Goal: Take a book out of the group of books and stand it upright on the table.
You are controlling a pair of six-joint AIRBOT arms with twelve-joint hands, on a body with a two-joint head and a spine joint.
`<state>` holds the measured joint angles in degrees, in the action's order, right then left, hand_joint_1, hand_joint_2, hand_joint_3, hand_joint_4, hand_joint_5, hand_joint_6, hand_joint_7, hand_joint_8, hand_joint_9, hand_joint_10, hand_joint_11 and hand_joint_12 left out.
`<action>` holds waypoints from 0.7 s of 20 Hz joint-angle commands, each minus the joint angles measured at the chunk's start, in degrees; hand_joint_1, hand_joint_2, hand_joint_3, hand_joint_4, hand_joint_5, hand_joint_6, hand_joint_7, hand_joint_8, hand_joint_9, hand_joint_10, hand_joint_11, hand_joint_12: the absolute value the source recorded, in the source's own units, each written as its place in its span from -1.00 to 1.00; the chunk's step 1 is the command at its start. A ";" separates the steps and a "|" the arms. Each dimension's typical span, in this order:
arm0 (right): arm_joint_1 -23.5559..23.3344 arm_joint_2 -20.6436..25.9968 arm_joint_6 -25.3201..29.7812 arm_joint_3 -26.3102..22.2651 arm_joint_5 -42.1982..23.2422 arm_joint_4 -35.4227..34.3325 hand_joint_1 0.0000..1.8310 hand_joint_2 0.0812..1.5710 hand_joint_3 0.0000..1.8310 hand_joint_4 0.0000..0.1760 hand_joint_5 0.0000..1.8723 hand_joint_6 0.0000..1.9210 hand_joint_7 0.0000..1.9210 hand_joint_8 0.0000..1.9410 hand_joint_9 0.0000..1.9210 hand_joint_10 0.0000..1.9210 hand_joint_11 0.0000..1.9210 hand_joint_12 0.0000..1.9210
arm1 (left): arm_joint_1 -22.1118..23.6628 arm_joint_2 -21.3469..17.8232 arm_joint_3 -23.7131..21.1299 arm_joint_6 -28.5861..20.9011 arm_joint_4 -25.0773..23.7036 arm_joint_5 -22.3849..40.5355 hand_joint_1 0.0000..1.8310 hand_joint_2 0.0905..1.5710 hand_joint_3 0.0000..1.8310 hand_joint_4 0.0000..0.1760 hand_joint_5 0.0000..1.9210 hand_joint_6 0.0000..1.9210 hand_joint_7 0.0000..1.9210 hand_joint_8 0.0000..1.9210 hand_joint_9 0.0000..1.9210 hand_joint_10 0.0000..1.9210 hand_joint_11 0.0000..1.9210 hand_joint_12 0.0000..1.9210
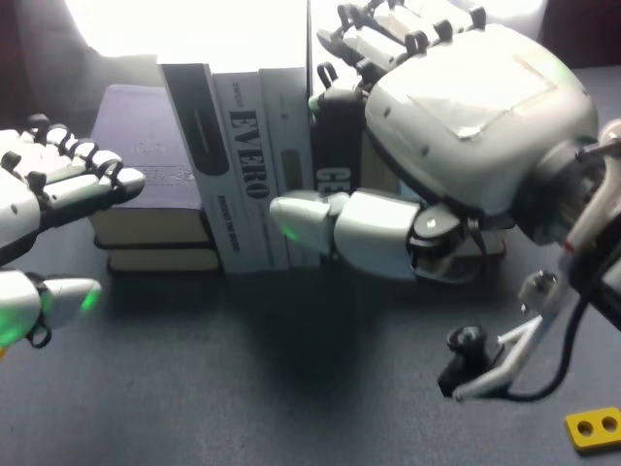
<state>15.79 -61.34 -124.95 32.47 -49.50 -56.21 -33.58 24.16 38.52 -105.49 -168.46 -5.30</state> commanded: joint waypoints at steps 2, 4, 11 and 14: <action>0.30 0.65 -1.31 -1.77 -1.33 3.36 -0.90 0.38 -1.00 -1.00 -0.28 -0.90 -0.83 -0.98 -1.00 -1.00 -1.00 -1.00 | 0.23 0.08 0.34 -0.10 -0.04 -4.30 -0.93 0.88 -1.00 -1.00 -1.00 -1.00 -1.00 -1.00 -1.00 -1.00 -1.00 -1.00; 0.39 1.51 -3.84 -3.33 0.29 -1.08 -0.92 0.40 -1.00 -1.00 -0.30 -0.92 -0.80 -0.98 -1.00 -1.00 -0.99 -1.00 | 0.03 0.08 0.48 -0.09 -0.04 -3.83 -0.90 0.87 -1.00 -1.00 -0.97 -0.99 -0.99 -1.00 -1.00 -1.00 -1.00 -1.00; 1.81 2.49 -9.99 -7.56 0.89 -6.51 -0.88 0.39 -1.00 -1.00 -0.29 -0.92 -0.86 -0.99 -1.00 -1.00 -1.00 -1.00 | -0.19 0.11 1.64 -0.10 -0.04 -2.98 -0.97 0.88 -1.00 -1.00 -1.00 -1.00 -1.00 -1.00 -1.00 -1.00 -1.00 -1.00; 3.08 2.79 -11.88 -8.78 0.37 -6.94 -0.91 0.39 -1.00 -1.00 -0.30 -0.93 -0.81 -0.98 -1.00 -1.00 -1.00 -1.00 | -0.22 0.10 1.82 -0.10 -0.04 -2.99 -0.91 0.87 -1.00 -1.00 -1.00 -1.00 -1.00 -1.00 -1.00 -1.00 -1.00 -1.00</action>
<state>18.72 -58.83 -136.44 23.35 -47.29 -63.07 -34.33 24.16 40.05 -105.49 -168.44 -2.63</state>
